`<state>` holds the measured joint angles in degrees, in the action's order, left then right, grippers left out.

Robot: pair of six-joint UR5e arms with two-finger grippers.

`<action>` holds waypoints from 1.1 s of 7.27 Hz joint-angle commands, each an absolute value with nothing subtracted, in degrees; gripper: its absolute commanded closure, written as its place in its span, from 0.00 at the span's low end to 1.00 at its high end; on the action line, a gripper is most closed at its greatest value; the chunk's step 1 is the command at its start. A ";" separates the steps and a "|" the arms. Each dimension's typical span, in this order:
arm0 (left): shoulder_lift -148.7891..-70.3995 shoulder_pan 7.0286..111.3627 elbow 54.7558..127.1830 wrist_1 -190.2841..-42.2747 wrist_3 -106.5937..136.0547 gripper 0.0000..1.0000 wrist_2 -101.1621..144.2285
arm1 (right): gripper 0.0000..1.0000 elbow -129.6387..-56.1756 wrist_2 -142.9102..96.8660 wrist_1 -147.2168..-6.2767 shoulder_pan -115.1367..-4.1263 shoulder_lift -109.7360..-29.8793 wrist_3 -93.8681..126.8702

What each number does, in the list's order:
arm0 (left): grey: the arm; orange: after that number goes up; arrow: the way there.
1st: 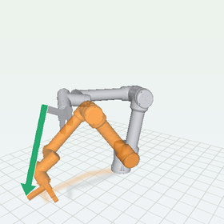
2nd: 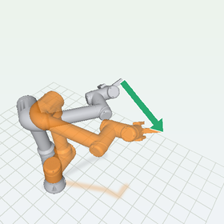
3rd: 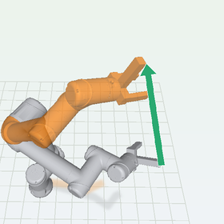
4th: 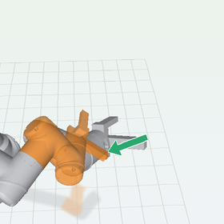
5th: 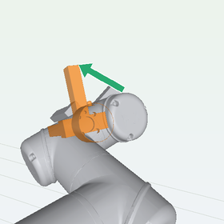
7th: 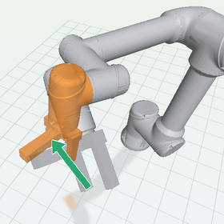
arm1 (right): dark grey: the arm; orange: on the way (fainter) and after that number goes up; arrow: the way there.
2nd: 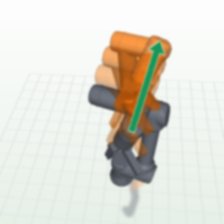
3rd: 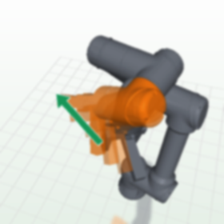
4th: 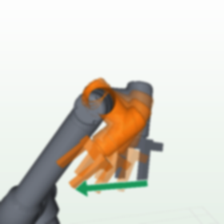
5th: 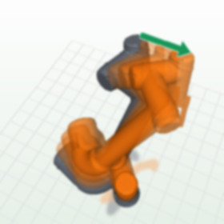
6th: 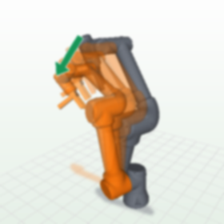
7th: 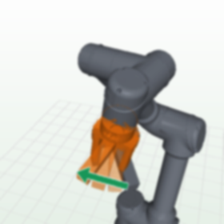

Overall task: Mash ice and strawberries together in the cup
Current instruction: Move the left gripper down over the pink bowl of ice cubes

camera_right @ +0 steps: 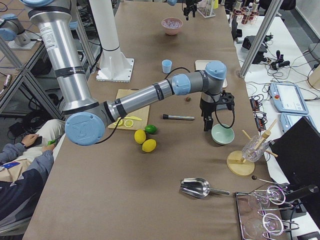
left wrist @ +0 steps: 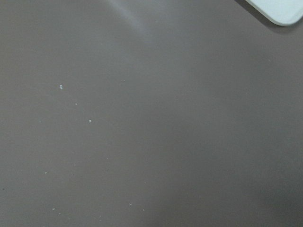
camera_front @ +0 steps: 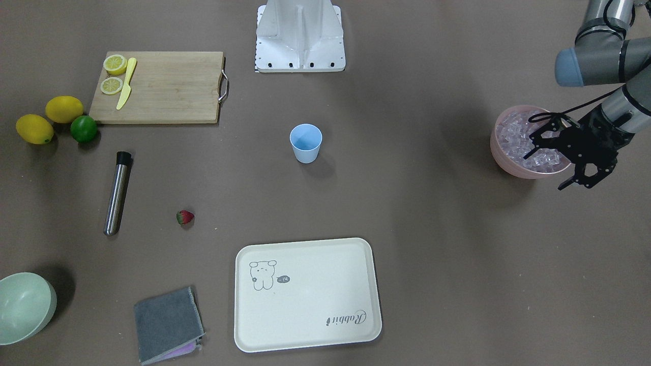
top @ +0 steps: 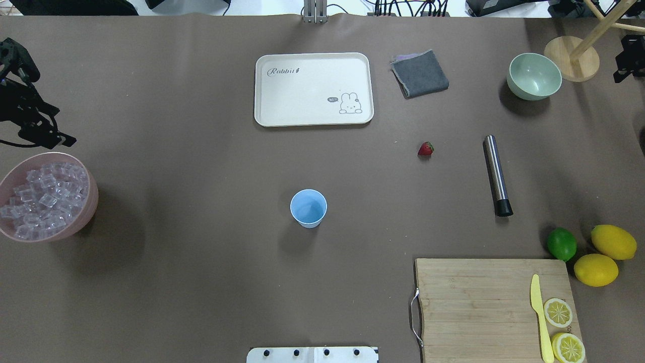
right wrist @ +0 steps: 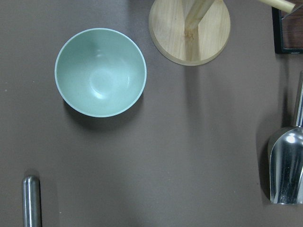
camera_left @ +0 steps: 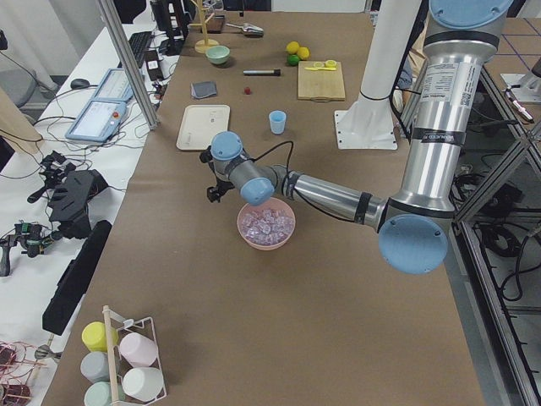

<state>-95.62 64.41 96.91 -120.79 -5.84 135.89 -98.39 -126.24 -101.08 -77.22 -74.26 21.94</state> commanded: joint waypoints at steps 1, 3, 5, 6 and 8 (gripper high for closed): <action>-90.98 62.67 99.66 -121.02 -13.06 0.03 136.23 | 0.00 -99.13 -126.12 -101.07 -75.07 -74.36 25.73; -88.60 62.49 100.20 -121.20 -19.73 0.03 136.23 | 0.00 -100.01 -125.95 -101.07 -73.83 -74.44 28.38; -87.98 62.32 99.49 -121.11 -25.20 0.07 135.79 | 0.00 -100.02 -125.25 -101.07 -73.74 -74.62 28.30; -87.89 62.31 99.06 -121.03 -27.75 0.07 135.70 | 0.00 -100.02 -124.90 -101.07 -73.74 -74.62 28.30; -87.46 59.61 98.35 -121.03 -28.65 0.07 135.09 | 0.00 -100.98 -124.02 -101.07 -73.74 -75.40 28.39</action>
